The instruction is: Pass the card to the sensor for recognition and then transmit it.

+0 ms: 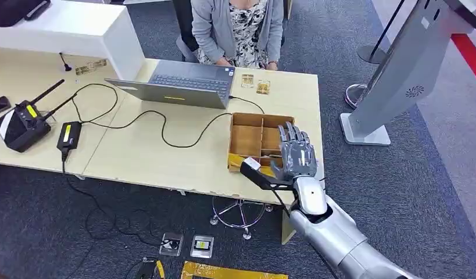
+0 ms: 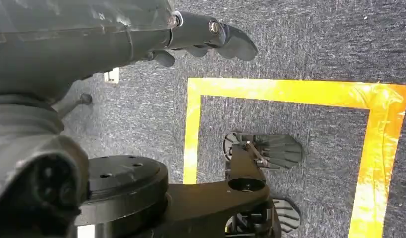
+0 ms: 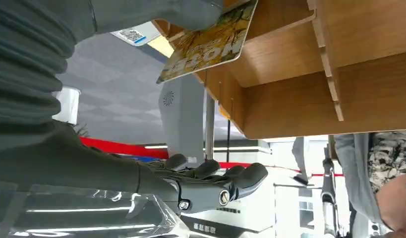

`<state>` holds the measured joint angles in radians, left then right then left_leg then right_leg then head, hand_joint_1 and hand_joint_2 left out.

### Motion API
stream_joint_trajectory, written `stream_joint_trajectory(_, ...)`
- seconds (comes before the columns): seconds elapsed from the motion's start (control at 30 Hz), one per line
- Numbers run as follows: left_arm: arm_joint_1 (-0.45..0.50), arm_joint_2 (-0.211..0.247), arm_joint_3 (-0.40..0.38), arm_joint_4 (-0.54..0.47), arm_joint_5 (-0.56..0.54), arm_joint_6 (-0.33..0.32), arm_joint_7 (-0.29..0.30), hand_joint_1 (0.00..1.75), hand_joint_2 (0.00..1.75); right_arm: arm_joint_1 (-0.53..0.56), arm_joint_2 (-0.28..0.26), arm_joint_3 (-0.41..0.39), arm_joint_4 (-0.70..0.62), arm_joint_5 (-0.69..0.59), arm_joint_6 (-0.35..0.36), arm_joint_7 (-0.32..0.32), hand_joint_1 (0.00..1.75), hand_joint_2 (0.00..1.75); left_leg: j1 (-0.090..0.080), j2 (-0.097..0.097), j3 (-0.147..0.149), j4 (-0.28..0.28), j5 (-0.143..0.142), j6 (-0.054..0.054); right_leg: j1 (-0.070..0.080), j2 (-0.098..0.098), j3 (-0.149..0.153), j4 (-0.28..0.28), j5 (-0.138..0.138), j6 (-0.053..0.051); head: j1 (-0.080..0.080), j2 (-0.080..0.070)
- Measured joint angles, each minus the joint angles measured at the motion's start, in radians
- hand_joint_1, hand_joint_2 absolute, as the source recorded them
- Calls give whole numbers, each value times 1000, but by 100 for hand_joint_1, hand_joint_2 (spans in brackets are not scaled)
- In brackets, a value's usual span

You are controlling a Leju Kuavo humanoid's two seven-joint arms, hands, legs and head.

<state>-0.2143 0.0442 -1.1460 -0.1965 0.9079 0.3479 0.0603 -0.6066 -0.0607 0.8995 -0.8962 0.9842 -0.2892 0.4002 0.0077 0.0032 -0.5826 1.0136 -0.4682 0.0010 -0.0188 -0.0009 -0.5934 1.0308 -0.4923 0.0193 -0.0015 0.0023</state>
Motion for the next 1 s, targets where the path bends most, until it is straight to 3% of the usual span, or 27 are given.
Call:
stream_joint_trajectory(0.2,-2,0,0,0,5,4,0,0,0,-12,27,0,70,-16,-24,-37,0,175,0,0,0,0,0,0,0,0,0,0,0,0,0,0)
stream_joint_trajectory(0.67,-2,0,1,0,6,7,0,0,0,-26,51,0,148,-26,-42,-45,0,175,0,0,0,0,0,0,0,0,0,0,0,0,0,0)
stream_joint_trajectory(0.7,-2,0,1,0,6,7,0,0,0,-26,51,0,150,-29,-45,-45,16,175,0,0,0,0,0,0,0,0,0,0,0,0,0,0)
stream_joint_trajectory(0.73,-1,0,1,0,6,7,0,0,0,-27,51,0,153,-31,-50,-45,175,175,0,0,0,0,0,0,0,0,0,0,0,0,0,0)
stream_joint_trajectory(1.0,-1,1,1,0,6,8,0,0,0,-38,51,0,169,-52,-70,-52,175,175,0,0,0,0,0,0,0,0,0,0,0,0,0,0)
